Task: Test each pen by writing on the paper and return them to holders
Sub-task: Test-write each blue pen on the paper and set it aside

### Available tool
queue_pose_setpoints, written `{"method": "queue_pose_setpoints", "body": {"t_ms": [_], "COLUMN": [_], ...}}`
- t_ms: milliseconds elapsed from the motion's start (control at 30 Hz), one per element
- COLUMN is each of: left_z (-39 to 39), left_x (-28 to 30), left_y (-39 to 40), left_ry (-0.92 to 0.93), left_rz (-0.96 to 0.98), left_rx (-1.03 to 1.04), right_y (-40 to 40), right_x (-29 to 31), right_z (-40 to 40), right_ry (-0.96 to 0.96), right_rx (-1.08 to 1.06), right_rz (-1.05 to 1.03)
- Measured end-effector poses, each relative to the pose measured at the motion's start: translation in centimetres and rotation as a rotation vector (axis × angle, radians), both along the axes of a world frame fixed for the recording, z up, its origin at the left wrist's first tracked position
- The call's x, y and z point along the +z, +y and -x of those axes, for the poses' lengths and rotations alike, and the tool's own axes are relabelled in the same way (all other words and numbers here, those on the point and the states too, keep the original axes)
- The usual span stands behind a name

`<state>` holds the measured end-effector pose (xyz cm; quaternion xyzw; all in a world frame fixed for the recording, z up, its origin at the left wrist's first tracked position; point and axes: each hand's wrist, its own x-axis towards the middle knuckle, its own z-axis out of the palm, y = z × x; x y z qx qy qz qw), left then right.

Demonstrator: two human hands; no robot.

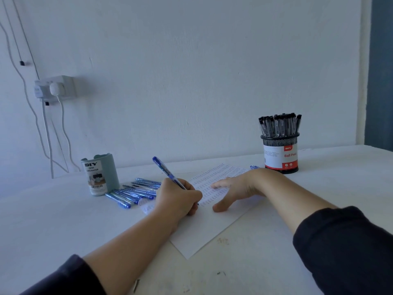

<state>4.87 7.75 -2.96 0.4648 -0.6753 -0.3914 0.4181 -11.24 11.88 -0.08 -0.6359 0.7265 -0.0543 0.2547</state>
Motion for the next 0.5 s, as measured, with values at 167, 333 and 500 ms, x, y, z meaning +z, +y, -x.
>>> {"method": "queue_pose_setpoints", "body": {"t_ms": [167, 333, 500], "left_z": [-0.01, 0.03, 0.04], "left_x": [-0.09, -0.04, 0.0], "left_y": [-0.08, -0.07, 0.04], "left_ry": [-0.006, -0.009, -0.016], "left_rz": [0.015, 0.012, 0.013], "left_rx": [0.004, 0.01, 0.003], "right_y": [-0.02, -0.08, -0.12], "right_x": [-0.05, -0.07, -0.05], "right_z": [0.0, 0.04, 0.08], "right_ry": [-0.002, 0.002, -0.004], "right_rx": [-0.009, -0.007, -0.004], "right_rz": [0.0, -0.006, -0.005]}}
